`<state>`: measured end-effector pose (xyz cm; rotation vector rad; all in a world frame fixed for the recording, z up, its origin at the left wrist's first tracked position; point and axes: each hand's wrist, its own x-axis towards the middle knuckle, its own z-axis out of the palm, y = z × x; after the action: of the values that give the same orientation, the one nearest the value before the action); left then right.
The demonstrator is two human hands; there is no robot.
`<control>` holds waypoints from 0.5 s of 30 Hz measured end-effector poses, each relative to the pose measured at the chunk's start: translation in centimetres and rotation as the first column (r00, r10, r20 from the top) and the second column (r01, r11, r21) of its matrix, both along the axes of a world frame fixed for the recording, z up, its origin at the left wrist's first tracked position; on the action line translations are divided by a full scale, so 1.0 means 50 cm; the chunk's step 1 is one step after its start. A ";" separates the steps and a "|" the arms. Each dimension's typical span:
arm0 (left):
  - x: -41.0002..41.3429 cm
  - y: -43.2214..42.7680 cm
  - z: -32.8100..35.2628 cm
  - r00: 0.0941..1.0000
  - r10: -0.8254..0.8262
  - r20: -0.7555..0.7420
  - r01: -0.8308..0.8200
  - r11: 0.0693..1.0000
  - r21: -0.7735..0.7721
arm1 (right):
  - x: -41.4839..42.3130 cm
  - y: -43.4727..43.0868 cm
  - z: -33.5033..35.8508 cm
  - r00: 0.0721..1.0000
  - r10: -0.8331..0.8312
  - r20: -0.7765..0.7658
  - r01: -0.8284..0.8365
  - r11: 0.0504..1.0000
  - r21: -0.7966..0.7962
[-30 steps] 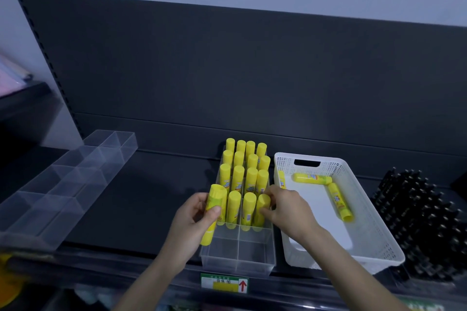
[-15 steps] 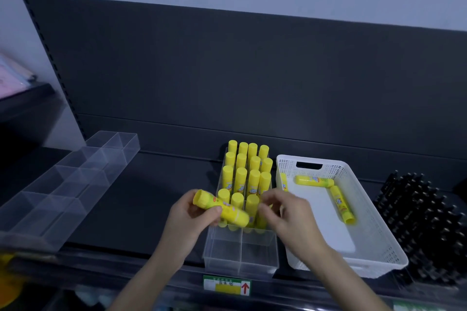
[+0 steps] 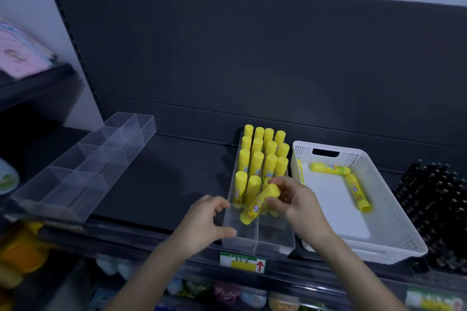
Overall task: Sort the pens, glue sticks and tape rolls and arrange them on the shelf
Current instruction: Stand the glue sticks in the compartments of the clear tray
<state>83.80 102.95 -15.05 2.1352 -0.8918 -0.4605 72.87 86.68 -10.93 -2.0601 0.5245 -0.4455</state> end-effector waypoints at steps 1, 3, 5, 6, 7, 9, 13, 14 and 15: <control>0.000 0.000 -0.006 1.000 -0.028 0.009 0.028 0.999 0.016 | 0.005 0.006 -0.008 0.999 0.026 -0.035 -0.030 0.994 -0.103; -0.001 -0.001 -0.010 0.998 -0.043 0.036 0.042 0.999 0.017 | 0.019 0.025 -0.030 0.992 0.089 -0.091 -0.109 0.961 -0.253; 0.000 -0.001 -0.009 0.997 -0.042 0.059 0.041 0.999 0.020 | 0.031 0.043 -0.043 0.983 0.137 -0.119 -0.170 0.925 -0.340; 0.002 0.000 -0.010 0.997 -0.042 0.061 0.040 0.999 0.024 | 0.038 0.049 -0.046 0.982 0.147 -0.120 -0.180 0.918 -0.354; 0.003 0.001 -0.010 0.998 -0.042 0.057 0.040 0.999 0.028 | 0.044 0.054 -0.046 0.982 0.147 -0.119 -0.180 0.917 -0.356; 0.004 0.001 -0.011 0.998 -0.048 0.050 0.046 0.998 0.031 | 0.053 0.061 -0.046 0.981 0.153 -0.121 -0.187 0.917 -0.354; 0.002 0.004 -0.011 0.999 -0.041 0.017 0.040 0.999 0.010 | 0.057 0.069 -0.051 0.966 0.193 -0.170 -0.243 0.904 -0.352; 0.000 0.005 -0.009 0.999 -0.034 0.003 0.034 0.999 0.003 | 0.056 0.068 -0.053 0.966 0.190 -0.173 -0.241 0.903 -0.356; -0.001 0.005 -0.007 1.000 -0.030 -0.006 0.030 1.000 0.001 | 0.055 0.066 -0.053 0.967 0.184 -0.174 -0.237 0.900 -0.365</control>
<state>83.74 103.19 -15.42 2.1227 -0.9217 -0.4827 75.61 89.99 -13.61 -2.5088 0.3009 -0.2950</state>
